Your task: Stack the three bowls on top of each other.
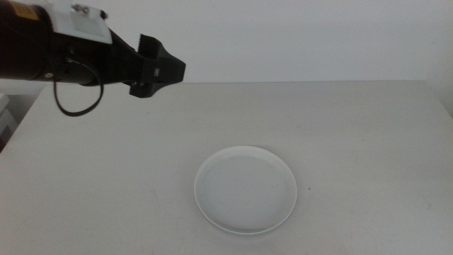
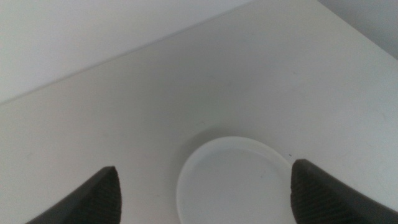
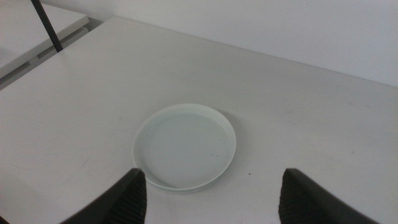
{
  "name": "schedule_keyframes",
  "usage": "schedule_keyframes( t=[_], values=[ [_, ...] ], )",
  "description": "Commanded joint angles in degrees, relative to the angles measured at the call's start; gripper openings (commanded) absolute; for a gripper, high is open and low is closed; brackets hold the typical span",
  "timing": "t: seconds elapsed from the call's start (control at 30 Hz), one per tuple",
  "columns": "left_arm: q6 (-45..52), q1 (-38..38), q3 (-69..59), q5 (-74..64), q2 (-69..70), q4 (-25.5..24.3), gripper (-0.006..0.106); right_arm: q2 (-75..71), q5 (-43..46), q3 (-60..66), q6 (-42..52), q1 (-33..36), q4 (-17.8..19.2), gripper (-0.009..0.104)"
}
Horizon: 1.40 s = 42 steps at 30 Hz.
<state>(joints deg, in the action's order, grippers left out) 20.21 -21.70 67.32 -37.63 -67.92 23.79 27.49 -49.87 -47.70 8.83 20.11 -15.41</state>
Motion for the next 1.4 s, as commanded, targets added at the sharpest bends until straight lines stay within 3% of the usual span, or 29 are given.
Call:
schedule_keyframes(
  t=[0.0,0.3,0.4,0.6,0.73,0.97,1.13,1.37],
  values=[
    [-0.95,0.14,1.92,4.25,2.02,0.20,0.105,0.63,3.60,-1.23,0.69,-0.39,-0.22,0.055],
    [-1.85,0.03,1.92,5.04,1.69,-0.94,0.105,0.63,7.35,-1.22,0.81,-0.39,0.28,0.055],
    [-4.07,0.13,2.06,4.97,1.69,-4.40,0.105,0.63,9.38,-1.22,-0.83,-0.39,-1.65,0.055],
    [-10.93,3.80,4.70,1.25,1.75,-12.03,0.105,6.87,10.65,-2.49,-4.88,-0.39,-0.40,0.055],
    [-11.16,9.27,6.00,-2.37,2.34,-12.18,0.105,14.14,13.14,-5.82,-8.19,-0.39,2.88,0.055],
    [-11.01,17.14,5.61,-4.76,7.71,-12.11,0.105,22.09,16.19,-11.63,-17.68,-2.78,14.92,0.055],
    [-9.61,17.67,0.37,-0.60,13.94,-11.74,0.105,20.12,18.98,-10.12,-18.48,-7.14,16.98,0.055],
    [-7.25,17.67,-19.15,13.58,25.54,-9.17,0.105,9.91,24.94,0.29,-18.32,-7.91,19.83,0.055]
  ],
)
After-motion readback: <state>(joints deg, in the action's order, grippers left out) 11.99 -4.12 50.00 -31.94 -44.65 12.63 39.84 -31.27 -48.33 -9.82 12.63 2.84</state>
